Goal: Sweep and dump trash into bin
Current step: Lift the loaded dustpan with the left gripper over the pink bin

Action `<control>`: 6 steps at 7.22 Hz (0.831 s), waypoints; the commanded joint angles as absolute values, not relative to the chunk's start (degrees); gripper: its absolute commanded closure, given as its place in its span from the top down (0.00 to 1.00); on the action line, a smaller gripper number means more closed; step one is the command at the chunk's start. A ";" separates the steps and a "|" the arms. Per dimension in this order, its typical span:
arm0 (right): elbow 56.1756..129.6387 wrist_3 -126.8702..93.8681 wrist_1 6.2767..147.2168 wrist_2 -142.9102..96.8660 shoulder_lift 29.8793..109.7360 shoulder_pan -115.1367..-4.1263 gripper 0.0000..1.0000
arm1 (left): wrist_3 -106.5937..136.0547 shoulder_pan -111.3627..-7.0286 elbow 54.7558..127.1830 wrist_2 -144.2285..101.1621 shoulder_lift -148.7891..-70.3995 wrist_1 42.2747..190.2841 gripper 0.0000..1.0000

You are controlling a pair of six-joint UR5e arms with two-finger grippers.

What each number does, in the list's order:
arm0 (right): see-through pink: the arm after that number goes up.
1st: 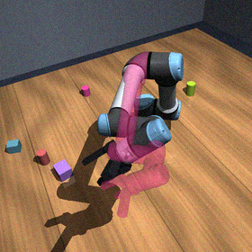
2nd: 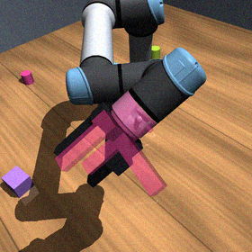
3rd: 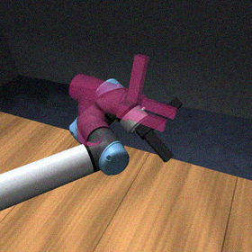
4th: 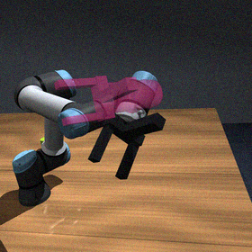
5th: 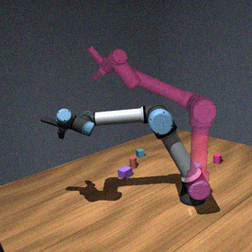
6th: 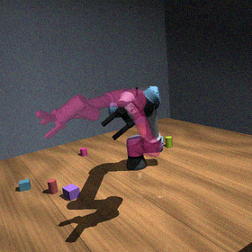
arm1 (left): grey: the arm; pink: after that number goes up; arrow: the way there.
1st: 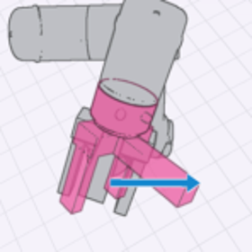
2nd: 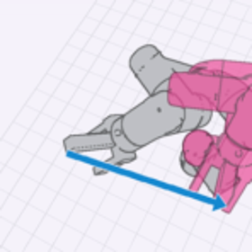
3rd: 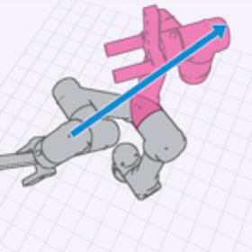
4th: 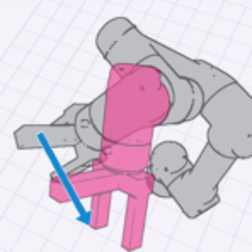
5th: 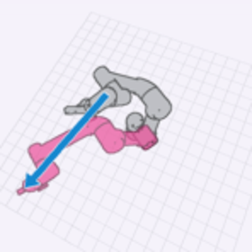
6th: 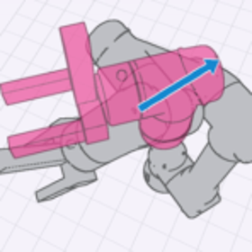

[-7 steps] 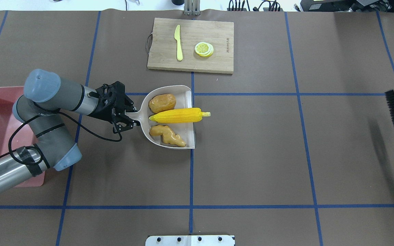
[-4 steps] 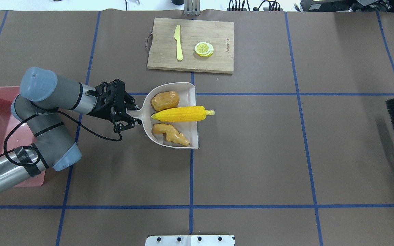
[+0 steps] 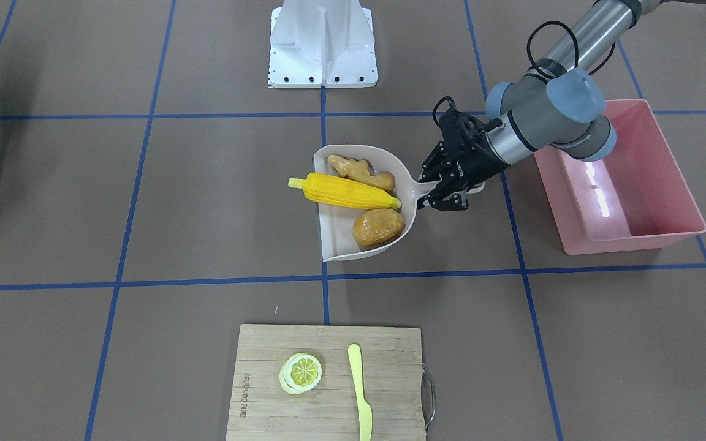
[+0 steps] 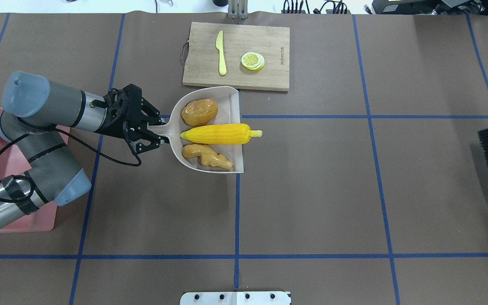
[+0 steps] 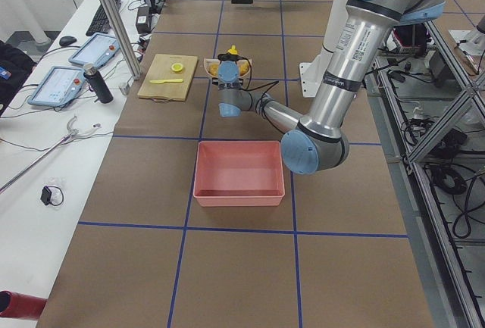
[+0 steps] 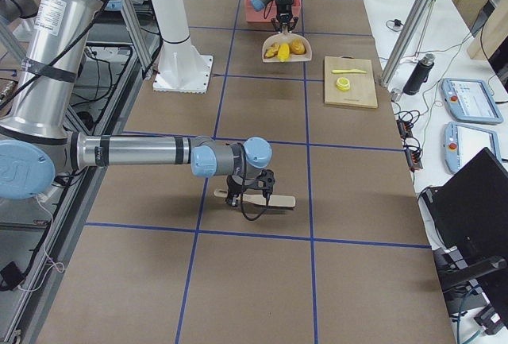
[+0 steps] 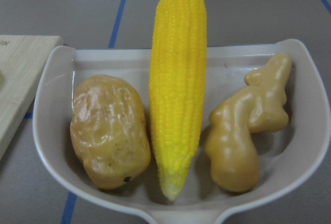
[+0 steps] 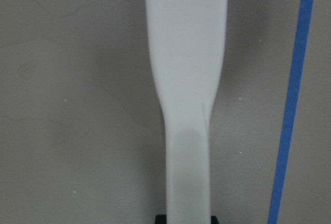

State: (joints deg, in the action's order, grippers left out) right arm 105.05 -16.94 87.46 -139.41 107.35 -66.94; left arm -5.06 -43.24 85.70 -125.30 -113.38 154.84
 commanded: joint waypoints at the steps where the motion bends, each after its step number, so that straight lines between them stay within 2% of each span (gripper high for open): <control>1: 101.97 -16.79 85.54 -139.39 107.05 -66.80 0.00 | -5.01 -45.87 88.67 -125.16 -110.76 153.55 0.00; 3: 100.20 -17.31 82.62 -139.48 107.05 -66.62 0.00 | -4.92 -48.15 94.98 -125.07 -104.80 153.02 0.00; 5: 100.20 -17.49 82.62 -139.48 107.05 -66.53 0.00 | -1.51 -50.00 104.19 -124.98 -93.66 152.67 0.00; 6: 100.11 -17.40 82.62 -139.48 107.05 -66.53 0.12 | -1.49 -51.75 107.98 -123.94 -87.77 152.75 0.00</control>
State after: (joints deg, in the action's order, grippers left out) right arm 100.21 -17.41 82.67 -139.48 107.05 -66.58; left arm -2.18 -49.84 102.75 -124.78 -95.10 152.78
